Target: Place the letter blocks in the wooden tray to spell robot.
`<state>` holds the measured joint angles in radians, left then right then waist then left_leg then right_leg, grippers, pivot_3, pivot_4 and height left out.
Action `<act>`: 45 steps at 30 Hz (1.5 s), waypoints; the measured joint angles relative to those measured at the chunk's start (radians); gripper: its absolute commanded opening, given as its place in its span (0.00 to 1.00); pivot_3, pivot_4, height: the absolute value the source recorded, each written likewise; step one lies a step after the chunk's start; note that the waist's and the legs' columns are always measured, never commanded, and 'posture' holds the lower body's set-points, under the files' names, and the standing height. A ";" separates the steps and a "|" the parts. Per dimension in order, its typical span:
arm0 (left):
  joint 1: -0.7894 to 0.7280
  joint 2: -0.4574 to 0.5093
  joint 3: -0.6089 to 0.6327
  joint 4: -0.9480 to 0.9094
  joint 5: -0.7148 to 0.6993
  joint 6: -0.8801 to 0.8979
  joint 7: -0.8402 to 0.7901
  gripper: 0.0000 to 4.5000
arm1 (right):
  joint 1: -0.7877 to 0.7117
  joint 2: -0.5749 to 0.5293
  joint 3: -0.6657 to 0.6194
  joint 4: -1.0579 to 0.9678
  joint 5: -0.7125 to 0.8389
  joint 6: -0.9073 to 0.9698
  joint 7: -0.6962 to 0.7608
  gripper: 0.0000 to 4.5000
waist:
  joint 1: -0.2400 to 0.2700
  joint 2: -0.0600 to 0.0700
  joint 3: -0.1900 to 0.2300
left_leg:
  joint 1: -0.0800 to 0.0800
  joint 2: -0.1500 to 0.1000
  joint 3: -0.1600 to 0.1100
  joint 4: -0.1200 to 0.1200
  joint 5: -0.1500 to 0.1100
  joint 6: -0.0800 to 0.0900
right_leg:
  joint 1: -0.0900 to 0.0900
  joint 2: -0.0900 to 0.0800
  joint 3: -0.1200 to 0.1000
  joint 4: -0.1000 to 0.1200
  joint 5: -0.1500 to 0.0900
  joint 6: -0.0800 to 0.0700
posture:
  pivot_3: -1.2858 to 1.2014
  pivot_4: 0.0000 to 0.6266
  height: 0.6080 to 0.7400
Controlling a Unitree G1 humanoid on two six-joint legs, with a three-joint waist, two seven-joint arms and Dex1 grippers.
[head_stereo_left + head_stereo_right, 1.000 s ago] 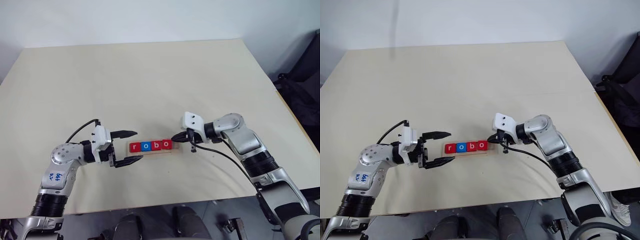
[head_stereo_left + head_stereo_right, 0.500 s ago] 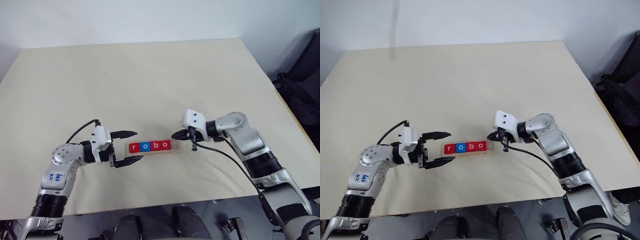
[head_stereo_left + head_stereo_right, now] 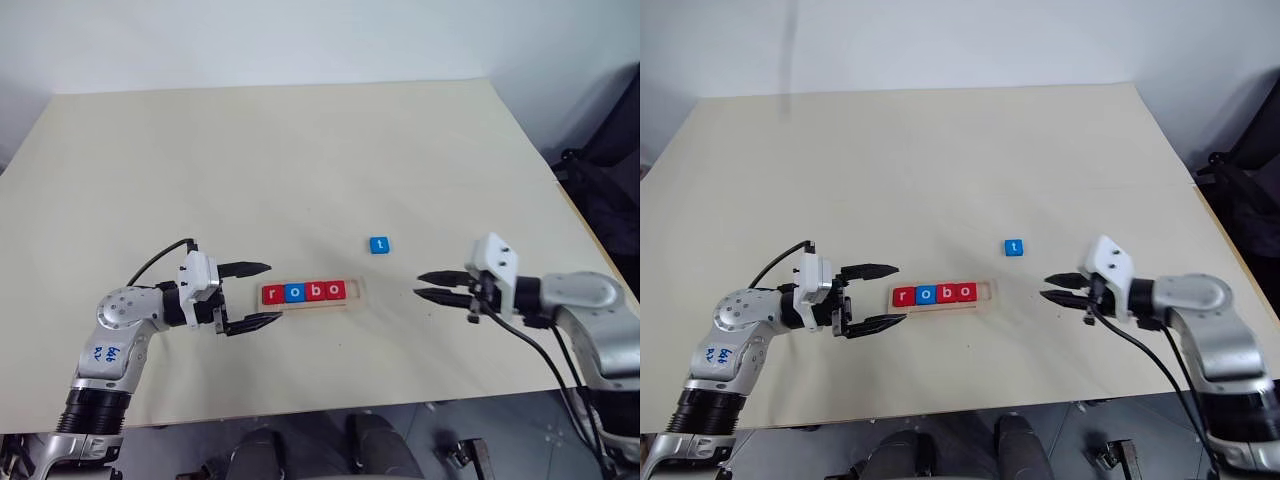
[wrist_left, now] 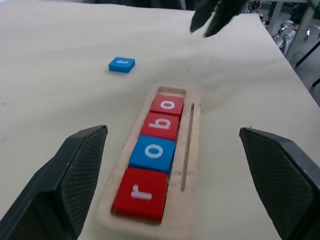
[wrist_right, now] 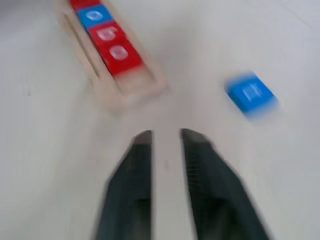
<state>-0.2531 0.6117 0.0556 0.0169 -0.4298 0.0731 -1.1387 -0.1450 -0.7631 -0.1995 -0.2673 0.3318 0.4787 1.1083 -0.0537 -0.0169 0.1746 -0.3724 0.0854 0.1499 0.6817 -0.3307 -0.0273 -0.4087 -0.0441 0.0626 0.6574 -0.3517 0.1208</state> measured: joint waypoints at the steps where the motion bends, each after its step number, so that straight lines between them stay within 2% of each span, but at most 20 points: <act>1: -0.002 0.001 0.003 0.001 0.000 0.000 -0.002 1.00 | 0.048 0.003 -0.041 -0.017 0.012 -0.012 -0.016 0.58 | 0.001 0.000 0.000 | 0.000 0.000 0.000 0.000 0.000 0.000 | 0.000 0.000 0.000 0.000 0.000 0.000 | 0.52 0.24 1.00; 6: -0.014 0.003 0.005 0.034 0.001 -0.002 -0.015 1.00 | 0.258 0.036 -0.184 -0.038 0.034 -0.109 -0.055 0.95 | 0.003 0.000 0.000 | 0.001 -0.001 0.001 0.000 0.000 0.000 | 0.002 0.000 0.000 0.000 0.000 0.000 | 0.52 0.24 1.00; 7: -0.016 0.003 0.004 0.039 0.001 -0.002 -0.016 1.00 | 0.285 0.044 -0.196 -0.038 0.035 -0.127 -0.059 1.00 | 0.002 0.000 0.000 | 0.001 -0.001 0.001 0.000 0.000 0.000 | 0.002 0.000 0.000 0.000 0.000 0.000 | 0.52 0.24 1.00; 11: -0.057 0.001 0.003 0.064 0.002 -0.006 -0.026 1.00 | 0.318 0.060 -0.213 -0.028 0.035 -0.174 -0.093 1.00 | 0.000 0.000 0.000 | 0.001 -0.001 0.001 0.000 0.000 0.000 | 0.002 0.001 0.000 0.000 0.000 0.000 | 0.52 0.24 1.00; 19: -0.084 -0.003 0.003 0.082 0.005 -0.021 -0.036 1.00 | 0.239 0.061 -0.191 -0.017 0.073 -0.190 -0.135 1.00 | 0.001 0.000 0.000 | 0.001 -0.001 0.001 0.000 0.000 0.000 | 0.002 0.001 0.000 0.000 0.000 0.000 | 0.52 0.24 1.00; 22: -0.081 -0.003 0.004 0.081 0.006 -0.021 -0.033 1.00 | 0.164 0.071 -0.148 -0.018 0.093 -0.135 -0.179 1.00 | 0.000 0.000 0.000 | 0.001 -0.001 0.001 0.001 0.000 0.000 | 0.001 0.000 0.000 0.000 0.000 0.000 | 0.52 0.24 1.00; 26: -0.071 -0.009 0.004 0.077 0.006 -0.021 -0.026 1.00 | -0.015 0.104 -0.032 -0.026 0.089 0.083 -0.346 1.00 | -0.004 0.000 0.000 | 0.001 0.000 0.000 0.000 0.000 0.000 | 0.000 0.001 0.001 0.002 0.000 0.000 | 0.52 0.24 1.00; 34: -0.063 -0.022 0.002 0.070 0.007 -0.021 -0.009 1.00 | -0.327 0.322 0.154 0.066 0.007 0.394 -0.673 1.00 | -0.004 0.000 0.000 | 0.000 0.000 0.001 0.000 0.000 0.000 | -0.003 0.000 0.001 0.002 0.000 0.000 | 0.52 0.24 1.00; 38: -0.043 -0.022 0.002 0.064 0.007 -0.021 -0.003 1.00 | -0.383 0.429 0.195 0.127 -0.044 0.462 -0.802 1.00 | -0.005 0.000 0.000 | -0.003 0.000 0.003 0.000 0.000 0.000 | -0.004 0.000 0.001 0.002 0.000 0.000 | 0.52 0.24 1.00; 43: -0.026 -0.022 0.004 0.038 0.007 -0.021 0.010 1.00 | -0.391 0.510 0.193 0.161 -0.089 0.463 -0.904 1.00 | -0.007 0.000 0.000 | -0.003 0.000 0.004 0.000 0.000 -0.001 | -0.004 0.000 0.000 0.003 0.000 0.000 | 0.52 0.24 1.00; 45: -0.025 -0.022 0.004 0.034 0.007 -0.020 0.015 1.00 | -0.394 0.542 0.195 0.161 -0.104 0.460 -0.935 0.91 | -0.010 0.000 0.000 | -0.003 0.000 0.004 0.000 0.001 -0.001 | -0.005 0.001 0.000 0.003 0.000 0.000 | 0.52 0.24 1.00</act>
<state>-0.2779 0.5900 0.0598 0.0506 -0.4232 0.0526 -1.1235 -0.5388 -0.2214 -0.0046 -0.1066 0.2281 0.9386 0.1729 -0.0639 -0.0167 0.1744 -0.3754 0.0857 0.1534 0.6820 -0.3301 -0.0283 -0.4132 -0.0434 0.0626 0.6604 -0.3516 0.1208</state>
